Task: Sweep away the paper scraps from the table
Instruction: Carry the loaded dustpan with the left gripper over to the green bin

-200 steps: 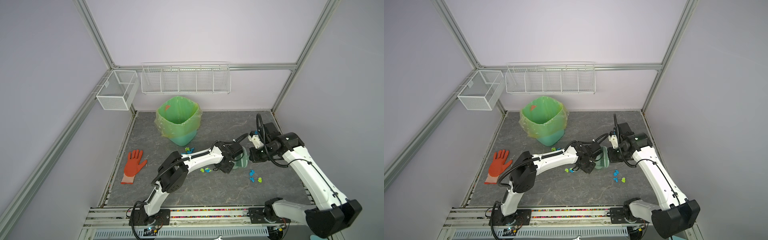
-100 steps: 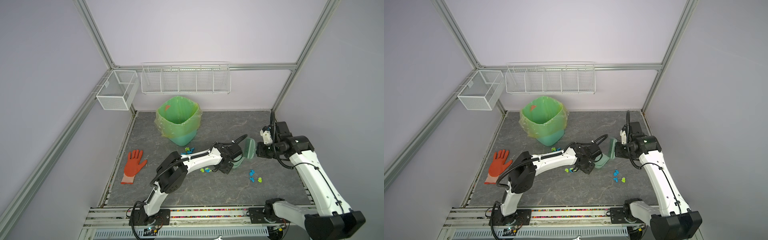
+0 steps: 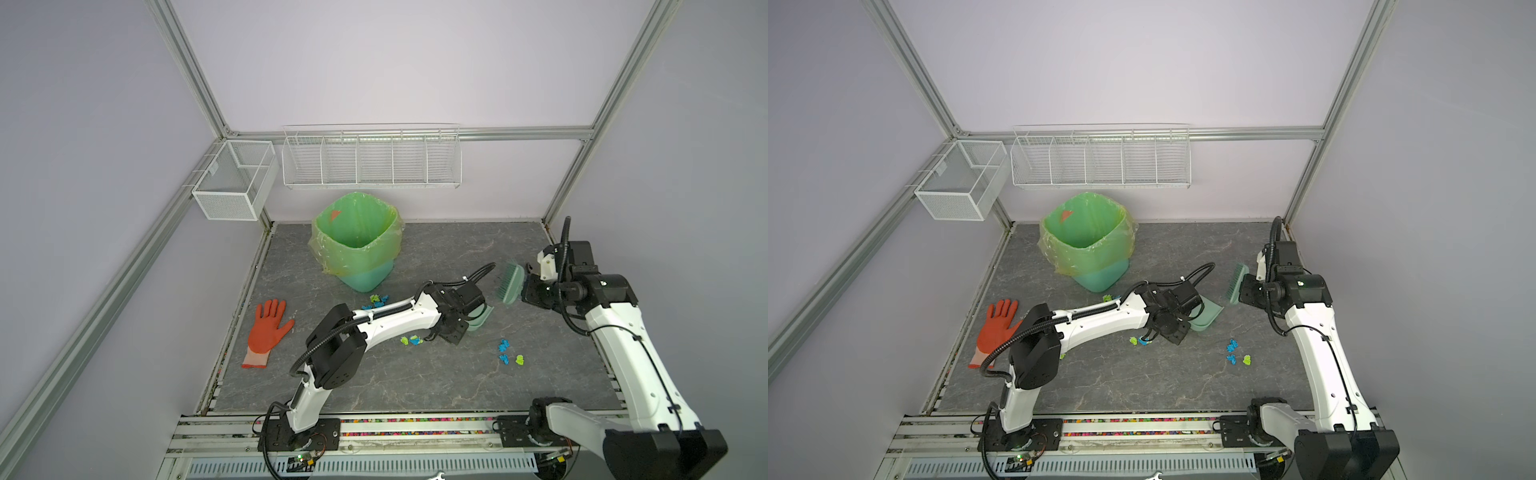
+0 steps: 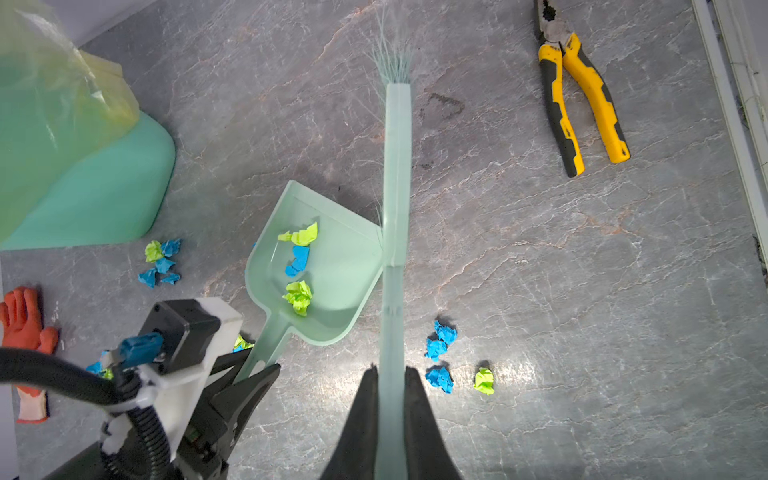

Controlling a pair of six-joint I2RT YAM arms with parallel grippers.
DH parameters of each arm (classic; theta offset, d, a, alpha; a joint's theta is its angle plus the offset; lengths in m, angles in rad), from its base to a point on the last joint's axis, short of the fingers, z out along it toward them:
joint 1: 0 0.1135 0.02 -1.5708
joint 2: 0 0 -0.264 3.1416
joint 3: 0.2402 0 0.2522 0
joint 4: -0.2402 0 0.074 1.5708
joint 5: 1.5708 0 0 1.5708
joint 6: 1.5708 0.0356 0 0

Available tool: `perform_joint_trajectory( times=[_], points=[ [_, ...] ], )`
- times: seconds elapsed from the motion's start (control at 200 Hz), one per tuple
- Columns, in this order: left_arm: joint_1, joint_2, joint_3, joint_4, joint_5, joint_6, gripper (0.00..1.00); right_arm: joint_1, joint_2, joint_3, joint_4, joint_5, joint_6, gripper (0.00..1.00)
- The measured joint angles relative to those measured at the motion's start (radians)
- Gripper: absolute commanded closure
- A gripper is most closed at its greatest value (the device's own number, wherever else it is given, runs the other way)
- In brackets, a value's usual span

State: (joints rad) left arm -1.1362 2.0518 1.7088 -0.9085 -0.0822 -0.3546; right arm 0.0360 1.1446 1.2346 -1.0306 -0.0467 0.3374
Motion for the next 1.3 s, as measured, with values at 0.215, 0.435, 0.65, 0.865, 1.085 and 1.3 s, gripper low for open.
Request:
perform_joint_trajectory(
  times=[0.215,0.435,0.65,0.865,1.085,1.3],
  points=[
    [0.004,-0.014,0.051,-0.038,0.0,-0.001,0.97,-0.051,-0.005,-0.028,0.034,0.0,0.016,0.93],
    [0.027,-0.05,0.173,-0.081,0.002,-0.003,0.97,-0.072,-0.023,-0.057,0.06,0.005,0.023,0.93],
    [0.069,-0.068,0.291,-0.123,0.02,-0.006,0.97,-0.074,-0.023,-0.069,0.068,0.004,0.026,0.93],
    [0.099,-0.082,0.38,-0.163,0.028,-0.012,0.97,-0.074,-0.023,-0.085,0.071,0.0,0.03,0.93],
    [0.125,-0.142,0.382,-0.166,0.039,-0.028,0.97,-0.074,-0.023,-0.087,0.083,-0.007,0.034,0.93],
    [0.162,-0.179,0.382,-0.164,0.056,-0.045,0.97,-0.074,-0.023,-0.087,0.087,-0.013,0.037,0.93]
  ],
)
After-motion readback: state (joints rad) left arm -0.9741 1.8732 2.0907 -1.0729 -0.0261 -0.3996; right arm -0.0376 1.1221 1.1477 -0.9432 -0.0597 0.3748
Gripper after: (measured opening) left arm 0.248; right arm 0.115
